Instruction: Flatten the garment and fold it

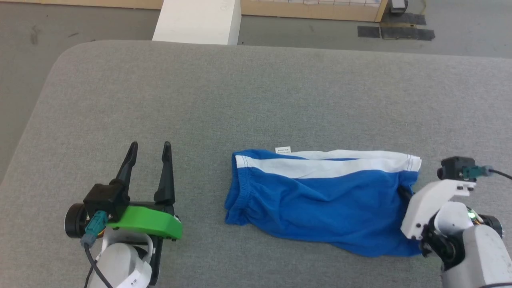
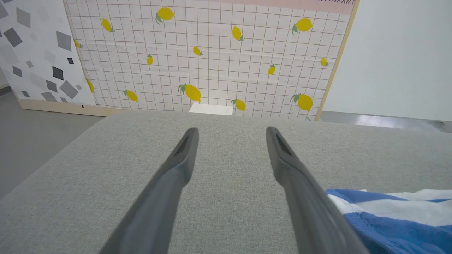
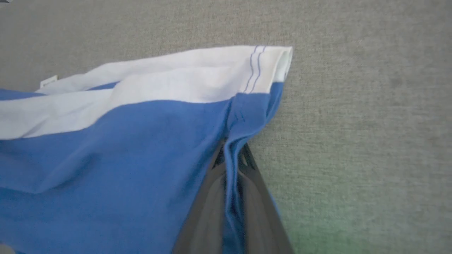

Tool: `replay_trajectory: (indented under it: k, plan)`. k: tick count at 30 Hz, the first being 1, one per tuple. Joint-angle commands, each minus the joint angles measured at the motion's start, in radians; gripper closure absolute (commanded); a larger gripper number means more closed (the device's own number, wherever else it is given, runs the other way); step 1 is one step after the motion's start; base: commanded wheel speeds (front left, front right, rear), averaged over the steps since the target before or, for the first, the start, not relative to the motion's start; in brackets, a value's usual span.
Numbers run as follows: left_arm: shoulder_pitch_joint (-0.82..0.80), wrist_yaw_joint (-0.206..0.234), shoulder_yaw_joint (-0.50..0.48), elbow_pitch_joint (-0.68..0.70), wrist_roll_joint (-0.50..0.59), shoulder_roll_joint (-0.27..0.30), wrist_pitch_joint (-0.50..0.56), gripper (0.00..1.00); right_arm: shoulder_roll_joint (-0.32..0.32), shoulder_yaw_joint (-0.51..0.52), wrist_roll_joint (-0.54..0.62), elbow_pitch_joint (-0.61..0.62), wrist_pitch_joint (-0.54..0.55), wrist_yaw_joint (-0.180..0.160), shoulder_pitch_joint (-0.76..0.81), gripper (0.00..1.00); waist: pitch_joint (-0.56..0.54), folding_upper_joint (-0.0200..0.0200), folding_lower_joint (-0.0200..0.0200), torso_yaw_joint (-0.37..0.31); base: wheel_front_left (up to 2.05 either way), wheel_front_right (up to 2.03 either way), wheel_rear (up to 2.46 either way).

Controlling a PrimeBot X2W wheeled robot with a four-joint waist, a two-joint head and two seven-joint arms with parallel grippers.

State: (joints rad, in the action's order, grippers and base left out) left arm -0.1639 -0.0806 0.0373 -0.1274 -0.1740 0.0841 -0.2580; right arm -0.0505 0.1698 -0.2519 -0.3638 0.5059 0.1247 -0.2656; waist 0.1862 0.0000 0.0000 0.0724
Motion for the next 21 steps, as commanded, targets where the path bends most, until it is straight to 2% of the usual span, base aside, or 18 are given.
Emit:
replay_trajectory:
  k: [1, 7, 12, 17, 21]
  plan:
    - [0.008, -0.007, -0.008, -0.002, 0.005, -0.008, -0.004, 0.0, 0.0, 0.016, 0.014, 0.012, -0.008, 0.006, 0.024, 1.0, -0.005, 0.0, 0.0, -0.004, 0.0, 0.0, 0.0]
    - [0.016, -0.014, -0.024, 0.003, 0.009, -0.019, -0.004, 0.0, 0.0, 0.141, 0.093, 0.127, -0.016, 0.006, 0.066, 1.0, -0.016, 0.0, 0.0, -0.013, 0.0, 0.0, 0.0]
    - [0.022, -0.02, -0.028, 0.002, 0.013, -0.024, -0.004, 0.0, -0.003, 0.226, 0.222, 0.28, 0.032, 0.006, 0.101, 1.0, -0.015, 0.0, 0.0, -0.017, 0.0, 0.0, 0.0]
    - [0.019, -0.025, -0.028, -0.003, 0.015, -0.027, -0.004, 0.0, -0.001, 0.193, 0.251, 0.438, 0.108, 0.006, 0.13, 1.0, -0.009, 0.0, 0.0, -0.02, 0.0, 0.0, 0.0]
    - [0.012, -0.029, -0.029, -0.01, 0.014, -0.028, -0.004, 0.0, 0.0, 0.075, 0.225, 0.574, 0.185, 0.006, 0.153, 1.0, -0.005, 0.0, 0.0, -0.016, 0.0, 0.0, 0.0]
